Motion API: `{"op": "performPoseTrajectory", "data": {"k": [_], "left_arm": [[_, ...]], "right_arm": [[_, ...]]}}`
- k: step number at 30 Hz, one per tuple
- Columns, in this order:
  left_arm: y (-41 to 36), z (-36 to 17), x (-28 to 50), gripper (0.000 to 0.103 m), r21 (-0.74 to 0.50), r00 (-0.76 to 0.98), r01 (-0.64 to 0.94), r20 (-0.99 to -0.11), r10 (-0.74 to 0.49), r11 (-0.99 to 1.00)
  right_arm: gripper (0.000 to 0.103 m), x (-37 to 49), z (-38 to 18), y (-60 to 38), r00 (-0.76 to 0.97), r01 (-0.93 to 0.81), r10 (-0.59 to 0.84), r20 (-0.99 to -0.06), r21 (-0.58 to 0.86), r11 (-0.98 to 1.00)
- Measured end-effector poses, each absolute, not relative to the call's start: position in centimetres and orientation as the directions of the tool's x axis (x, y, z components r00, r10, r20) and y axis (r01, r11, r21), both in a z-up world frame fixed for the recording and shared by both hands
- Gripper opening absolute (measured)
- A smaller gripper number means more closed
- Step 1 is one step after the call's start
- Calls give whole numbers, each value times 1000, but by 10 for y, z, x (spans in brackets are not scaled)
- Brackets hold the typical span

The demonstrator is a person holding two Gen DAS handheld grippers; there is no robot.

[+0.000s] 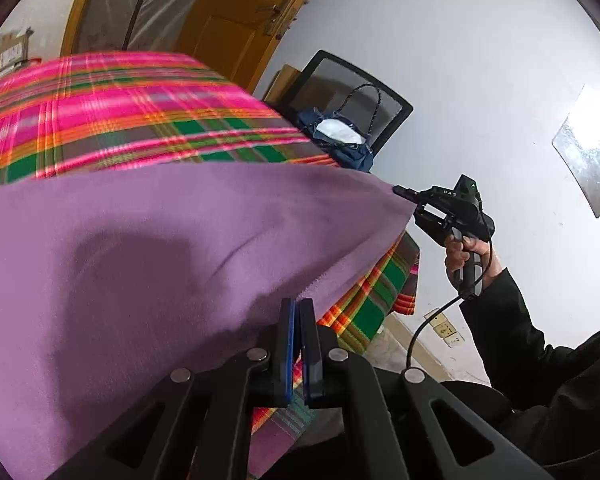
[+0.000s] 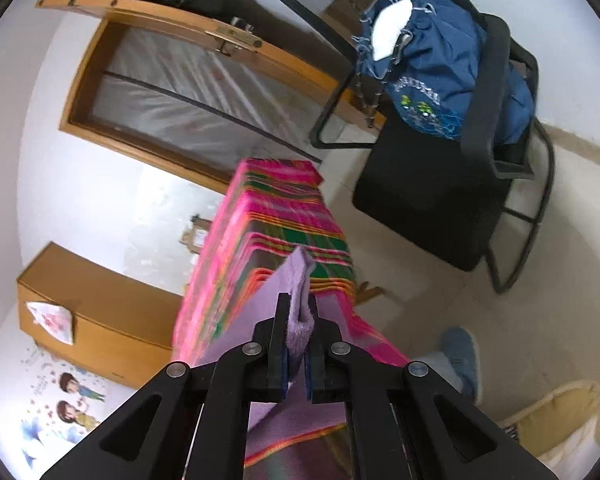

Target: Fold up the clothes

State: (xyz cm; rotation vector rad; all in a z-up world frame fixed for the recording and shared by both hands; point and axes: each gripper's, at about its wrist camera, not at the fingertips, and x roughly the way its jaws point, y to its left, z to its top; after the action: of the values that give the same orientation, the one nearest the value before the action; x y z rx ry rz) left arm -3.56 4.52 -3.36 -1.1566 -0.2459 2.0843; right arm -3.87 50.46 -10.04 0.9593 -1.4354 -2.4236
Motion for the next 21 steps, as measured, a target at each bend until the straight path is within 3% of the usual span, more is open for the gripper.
{"op": "performPoseTrajectory", "data": {"k": [9,10,12,13,18,21], "left_arm": [[47,-42,-35,3,-518,-287,-496,-659,695,-697],[46,-39,-33,3,-515,-292,-500,-657,695,-696],[43,-32,-29,4,-514,-306,-512,-640,705,-688],[40,-27,-26,4,-515,-314,-519,-628,712,-683],[35,-7,-21,4,-511,-361,-545,-573,736,-665],[40,-22,-29,4,-499,-349,-519,-618,705,-694]], "right_arm": [[14,-41,-148,512,-706,-338,-421,-569,794,-506],[16,-39,-147,515,-709,-360,-393,-586,780,-512],[34,-28,-140,526,-733,-396,-320,-600,759,-516],[35,-21,-136,533,-746,-412,-284,-602,752,-515],[35,-14,-91,512,-812,-243,-290,-507,744,-623],[35,-25,-69,465,-799,-90,-360,-482,688,-720]]}}
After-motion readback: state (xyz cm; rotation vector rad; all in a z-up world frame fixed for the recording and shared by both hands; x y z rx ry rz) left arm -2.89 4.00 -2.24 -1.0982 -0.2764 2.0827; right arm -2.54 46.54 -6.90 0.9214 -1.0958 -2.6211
